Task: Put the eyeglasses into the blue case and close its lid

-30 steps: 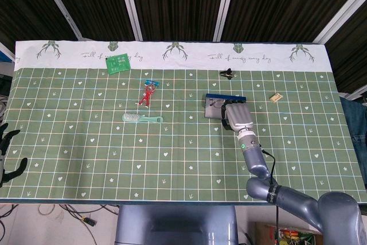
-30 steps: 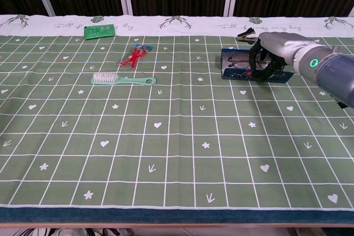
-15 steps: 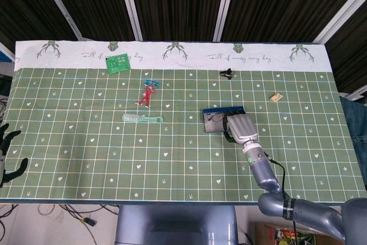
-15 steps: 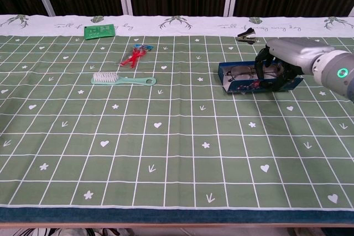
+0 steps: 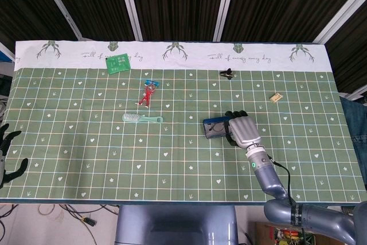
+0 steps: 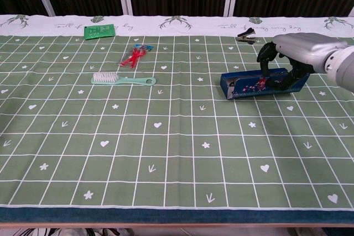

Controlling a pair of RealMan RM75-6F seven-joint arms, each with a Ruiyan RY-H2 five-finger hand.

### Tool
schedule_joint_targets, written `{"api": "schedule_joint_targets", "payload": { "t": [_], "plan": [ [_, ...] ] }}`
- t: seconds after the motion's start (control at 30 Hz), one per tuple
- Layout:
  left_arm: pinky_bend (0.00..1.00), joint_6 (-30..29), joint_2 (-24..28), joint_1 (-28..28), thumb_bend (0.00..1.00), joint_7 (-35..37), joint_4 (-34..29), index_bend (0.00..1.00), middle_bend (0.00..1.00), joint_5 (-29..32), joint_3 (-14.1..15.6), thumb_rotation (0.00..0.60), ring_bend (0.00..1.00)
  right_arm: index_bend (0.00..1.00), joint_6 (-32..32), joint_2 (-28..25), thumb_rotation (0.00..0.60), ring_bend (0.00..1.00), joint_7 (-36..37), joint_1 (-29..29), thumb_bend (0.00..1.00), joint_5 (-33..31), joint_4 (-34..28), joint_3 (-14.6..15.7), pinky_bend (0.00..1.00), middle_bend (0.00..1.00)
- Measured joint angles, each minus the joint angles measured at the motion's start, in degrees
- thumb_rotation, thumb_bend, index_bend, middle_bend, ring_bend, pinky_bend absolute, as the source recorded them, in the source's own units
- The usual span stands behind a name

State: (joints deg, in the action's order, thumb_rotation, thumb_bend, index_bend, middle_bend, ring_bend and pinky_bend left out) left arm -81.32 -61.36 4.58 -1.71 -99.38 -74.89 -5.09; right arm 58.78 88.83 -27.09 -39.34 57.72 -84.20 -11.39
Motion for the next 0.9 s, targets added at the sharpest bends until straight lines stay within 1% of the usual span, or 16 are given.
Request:
{"api": "schedule_joint_targets", "payload": {
  "t": [0.23,0.63,0.9],
  "plan": [
    [0.0,-0.09,-0.04,0.01,0.35,-0.32,0.19,0.17,0.0,0.03,-0.04,0.6,0.0,0.7,-2.26,0.69,0.6,0.21,-1.32,-2.18,0.54,-3.05,1.68,-1.48,0.21,0.23],
    [0.0,-0.04,-0.02,0.03,0.35,-0.15,0.18,0.17,0.0,0.05,-0.06,0.6,0.0,0.7,-2.55,1.23,0.6,0.2,-4.15,-4.82,0.54,-6.26,1.89,-2.97,0.21,0.22],
    [0.0,0.0,0.05,0.0,0.35,0.11,0.16,0.17,0.0,0.17,-0.11,0.6,0.0,0.7,-3.67,1.37,0.6,0.19,-7.15,-7.25,0.54,-10.54,3.93,-3.98,0.21,0.21]
  ]
}}
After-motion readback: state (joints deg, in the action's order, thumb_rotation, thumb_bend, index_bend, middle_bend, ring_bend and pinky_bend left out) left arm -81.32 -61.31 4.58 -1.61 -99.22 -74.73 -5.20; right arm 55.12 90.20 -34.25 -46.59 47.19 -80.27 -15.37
